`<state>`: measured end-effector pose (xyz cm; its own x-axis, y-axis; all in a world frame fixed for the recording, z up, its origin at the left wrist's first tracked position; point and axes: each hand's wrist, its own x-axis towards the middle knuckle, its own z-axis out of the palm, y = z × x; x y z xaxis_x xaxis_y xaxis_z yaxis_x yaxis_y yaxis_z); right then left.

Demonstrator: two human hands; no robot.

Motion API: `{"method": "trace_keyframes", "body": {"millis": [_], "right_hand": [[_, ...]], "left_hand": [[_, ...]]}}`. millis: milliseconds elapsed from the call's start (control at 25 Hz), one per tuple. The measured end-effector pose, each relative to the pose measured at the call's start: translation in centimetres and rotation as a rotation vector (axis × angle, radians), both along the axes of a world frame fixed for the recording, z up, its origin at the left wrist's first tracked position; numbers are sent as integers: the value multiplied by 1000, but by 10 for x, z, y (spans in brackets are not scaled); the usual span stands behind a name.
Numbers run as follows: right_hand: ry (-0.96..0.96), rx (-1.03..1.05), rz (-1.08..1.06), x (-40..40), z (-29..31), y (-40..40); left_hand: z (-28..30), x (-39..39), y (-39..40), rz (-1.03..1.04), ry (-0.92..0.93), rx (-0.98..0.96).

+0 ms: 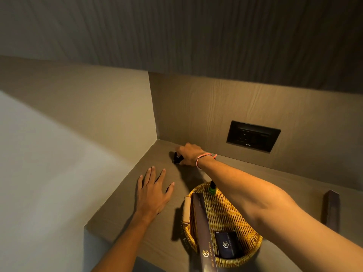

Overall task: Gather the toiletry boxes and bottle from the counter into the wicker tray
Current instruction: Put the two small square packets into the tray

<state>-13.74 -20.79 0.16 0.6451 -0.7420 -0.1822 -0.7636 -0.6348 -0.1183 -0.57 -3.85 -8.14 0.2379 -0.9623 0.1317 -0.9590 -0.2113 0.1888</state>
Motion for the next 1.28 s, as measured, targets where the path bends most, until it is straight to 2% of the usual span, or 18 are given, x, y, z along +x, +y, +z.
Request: {"method": "trace_keyframes", "body": {"millis": [240,440,560,720,1040,1280], "right_hand": [[-207,64,-96,-41,45,20],[-192,-6,-122,-81,108,57],[-142,92,-173,-106,124,92],[-24,225,-236,-133,105,137],[31,150,-458,-132,42,191],[35,182,-525,-121,33,208]], "left_hand": [[-4,1,-1,-69,-45,31],[-6,0,-2,-107,-76,73],[-6,0,-2,-135,-93,88],[-3,0,-2,-213,-96,93],[2,0,1,-275,-77,68],[3,0,0,-267,-60,51]]}}
